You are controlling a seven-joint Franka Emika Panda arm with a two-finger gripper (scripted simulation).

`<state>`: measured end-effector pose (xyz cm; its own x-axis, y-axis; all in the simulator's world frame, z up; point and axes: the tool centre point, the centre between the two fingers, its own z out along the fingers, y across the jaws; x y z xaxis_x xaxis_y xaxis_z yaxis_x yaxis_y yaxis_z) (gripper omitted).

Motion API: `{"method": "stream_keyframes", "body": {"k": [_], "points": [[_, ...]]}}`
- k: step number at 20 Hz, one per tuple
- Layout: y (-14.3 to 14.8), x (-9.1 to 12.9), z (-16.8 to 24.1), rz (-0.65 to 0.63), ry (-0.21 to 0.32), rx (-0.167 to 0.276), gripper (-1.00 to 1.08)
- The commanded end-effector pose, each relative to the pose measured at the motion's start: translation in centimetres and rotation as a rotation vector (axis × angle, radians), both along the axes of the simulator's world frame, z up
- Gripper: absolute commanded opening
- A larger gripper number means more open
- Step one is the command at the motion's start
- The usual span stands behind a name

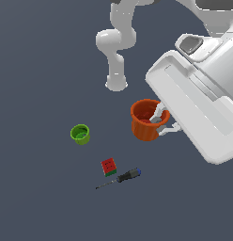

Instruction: Pick up a designated object from a clutter of objects.

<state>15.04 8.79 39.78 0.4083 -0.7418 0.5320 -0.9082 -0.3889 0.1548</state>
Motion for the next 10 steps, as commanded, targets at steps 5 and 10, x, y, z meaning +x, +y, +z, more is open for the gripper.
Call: {"method": "stream_keyframes", "body": {"k": [5,10], "points": [[0.12,0.61,1.25,0.000,-0.002,-0.001,-1.00],[0.15,0.74,1.48,0.000,-0.002,-0.002,-1.00]]}}
